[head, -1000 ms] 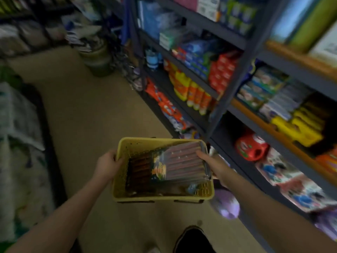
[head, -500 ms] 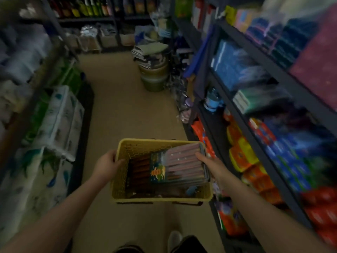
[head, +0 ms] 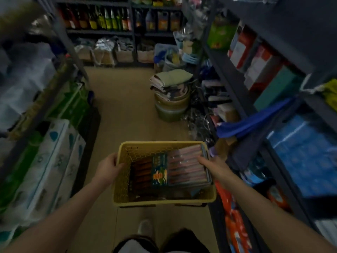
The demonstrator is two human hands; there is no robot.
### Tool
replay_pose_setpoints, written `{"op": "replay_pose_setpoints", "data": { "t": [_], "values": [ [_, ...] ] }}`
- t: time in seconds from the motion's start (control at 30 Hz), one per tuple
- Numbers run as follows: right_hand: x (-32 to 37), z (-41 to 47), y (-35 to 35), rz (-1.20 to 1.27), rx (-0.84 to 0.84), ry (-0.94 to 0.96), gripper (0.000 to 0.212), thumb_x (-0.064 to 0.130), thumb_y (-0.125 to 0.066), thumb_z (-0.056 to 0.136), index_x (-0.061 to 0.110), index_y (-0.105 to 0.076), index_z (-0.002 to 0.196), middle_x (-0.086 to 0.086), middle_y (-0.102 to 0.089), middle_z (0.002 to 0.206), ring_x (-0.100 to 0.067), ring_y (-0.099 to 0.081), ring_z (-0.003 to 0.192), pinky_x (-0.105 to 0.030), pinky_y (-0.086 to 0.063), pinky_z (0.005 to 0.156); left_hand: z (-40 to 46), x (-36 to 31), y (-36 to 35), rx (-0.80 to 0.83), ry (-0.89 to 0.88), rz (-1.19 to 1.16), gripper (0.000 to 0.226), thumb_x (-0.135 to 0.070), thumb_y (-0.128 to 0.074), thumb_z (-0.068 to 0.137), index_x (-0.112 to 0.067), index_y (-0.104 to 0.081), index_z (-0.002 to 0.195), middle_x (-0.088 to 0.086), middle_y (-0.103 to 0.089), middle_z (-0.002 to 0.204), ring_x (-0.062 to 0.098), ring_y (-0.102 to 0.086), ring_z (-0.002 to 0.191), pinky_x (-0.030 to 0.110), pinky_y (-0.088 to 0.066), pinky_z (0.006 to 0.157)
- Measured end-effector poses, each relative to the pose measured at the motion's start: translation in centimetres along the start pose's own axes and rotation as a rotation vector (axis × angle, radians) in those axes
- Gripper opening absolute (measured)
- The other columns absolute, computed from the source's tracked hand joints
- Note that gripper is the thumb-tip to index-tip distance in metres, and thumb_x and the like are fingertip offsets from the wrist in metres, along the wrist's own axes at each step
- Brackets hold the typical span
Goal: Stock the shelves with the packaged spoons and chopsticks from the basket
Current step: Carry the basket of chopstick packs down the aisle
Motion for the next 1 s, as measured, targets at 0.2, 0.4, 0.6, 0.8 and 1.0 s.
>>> {"op": "replay_pose_setpoints", "data": {
  "t": [0.2,0.4,0.6,0.8,1.0],
  "values": [
    [12.9,12.5,1.9,-0.043,-0.059,0.078,0.039,0.045,-0.063,0.083,0.012,-0.046,0.097,0.003,-0.051,0.082,-0.01,-0.052,0.073,-0.026,-0.038,0.056,16.6,-10.3,3.9,-0.076,-0.079,0.067,0.005,-0.018,-0.057,0.088,-0.017,-0.052,0.09,-0.001,-0.056,0.08,0.01,-0.055,0.071,0.022,-0.04,0.053],
    [21.9,29.3,4.6,0.019,-0.069,0.086,0.036,0.041,-0.062,0.085,0.01,-0.048,0.099,-0.002,-0.054,0.087,-0.012,-0.053,0.074,-0.027,-0.04,0.055,32.4,-19.2,2.8,-0.061,-0.094,0.045,0.005,-0.015,-0.056,0.088,-0.018,-0.053,0.09,-0.002,-0.056,0.083,0.008,-0.055,0.073,0.02,-0.04,0.054],
    [29.8,42.6,7.9,-0.008,-0.021,-0.03,0.055,0.054,-0.062,0.077,0.01,-0.049,0.107,-0.006,-0.056,0.106,-0.021,-0.057,0.092,-0.039,-0.05,0.083,46.0,-27.5,2.1,-0.032,-0.081,0.047,0.013,-0.016,-0.056,0.088,-0.016,-0.054,0.1,0.001,-0.06,0.091,0.014,-0.06,0.082,0.024,-0.047,0.061],
    [35.3,52.5,9.1,0.123,-0.017,-0.136,0.044,0.049,-0.064,0.081,0.008,-0.07,0.095,-0.012,-0.071,0.099,-0.021,-0.066,0.085,-0.038,-0.053,0.077,60.8,-35.5,1.5,-0.023,-0.145,0.173,0.018,-0.014,-0.055,0.089,-0.007,-0.054,0.106,0.008,-0.059,0.095,0.019,-0.053,0.082,0.032,-0.041,0.069],
    [37.7,62.0,8.3,0.373,-0.106,-0.241,0.032,0.052,-0.062,0.08,0.024,-0.066,0.094,0.001,-0.069,0.098,-0.021,-0.063,0.095,-0.041,-0.05,0.089,77.3,-43.6,-1.2,0.185,-0.298,0.335,0.025,-0.018,-0.055,0.089,-0.008,-0.055,0.112,0.013,-0.063,0.104,0.027,-0.059,0.093,0.031,-0.043,0.073]
  ]
}}
Point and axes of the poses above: each hand's wrist, its own z-axis towards the middle knuckle, its own y-axis out of the back of the hand, x = y × z, the point moved 7 cm from there along z, towards the middle knuckle
